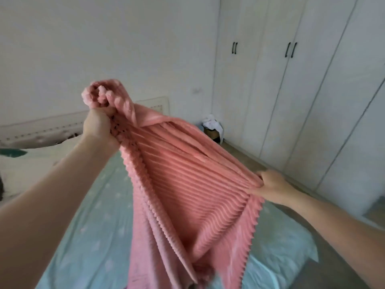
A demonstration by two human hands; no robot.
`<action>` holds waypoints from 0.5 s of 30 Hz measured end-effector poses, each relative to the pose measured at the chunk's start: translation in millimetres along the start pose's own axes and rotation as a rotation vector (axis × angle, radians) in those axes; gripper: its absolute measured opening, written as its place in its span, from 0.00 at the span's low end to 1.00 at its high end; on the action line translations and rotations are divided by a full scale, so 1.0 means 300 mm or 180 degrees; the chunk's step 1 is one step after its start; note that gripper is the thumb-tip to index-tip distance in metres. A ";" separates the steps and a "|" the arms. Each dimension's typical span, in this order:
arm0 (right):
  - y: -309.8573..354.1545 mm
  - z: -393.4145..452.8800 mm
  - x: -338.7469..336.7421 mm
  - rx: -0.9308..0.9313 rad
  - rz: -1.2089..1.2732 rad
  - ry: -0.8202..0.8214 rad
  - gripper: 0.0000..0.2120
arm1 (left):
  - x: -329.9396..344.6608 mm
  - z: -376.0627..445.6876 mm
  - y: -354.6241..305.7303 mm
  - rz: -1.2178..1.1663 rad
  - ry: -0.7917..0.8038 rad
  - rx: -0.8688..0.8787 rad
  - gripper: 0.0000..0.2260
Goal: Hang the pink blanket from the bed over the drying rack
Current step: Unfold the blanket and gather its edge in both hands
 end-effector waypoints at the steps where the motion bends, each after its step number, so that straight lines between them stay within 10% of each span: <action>1: -0.058 -0.012 -0.015 0.0181 0.0145 -0.0277 0.20 | 0.039 0.010 0.034 -0.0020 0.0063 -0.0032 0.13; 7: -0.418 -0.100 0.006 0.1457 0.1357 -0.0707 0.14 | 0.246 0.066 0.260 0.0364 0.0554 -0.0107 0.11; 15: -0.735 -0.122 0.149 0.1905 0.1069 -0.0266 0.03 | 0.380 0.094 0.503 0.0594 0.0165 -0.0042 0.09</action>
Point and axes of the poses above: each hand's wrist, its own z-axis towards the middle knuckle, its own x-axis out of the palm, y = z × x, the point moved 5 cm from there along z, towards the middle knuckle, and after that the axes turned 13 degrees about -z, right-handed, at the moved point
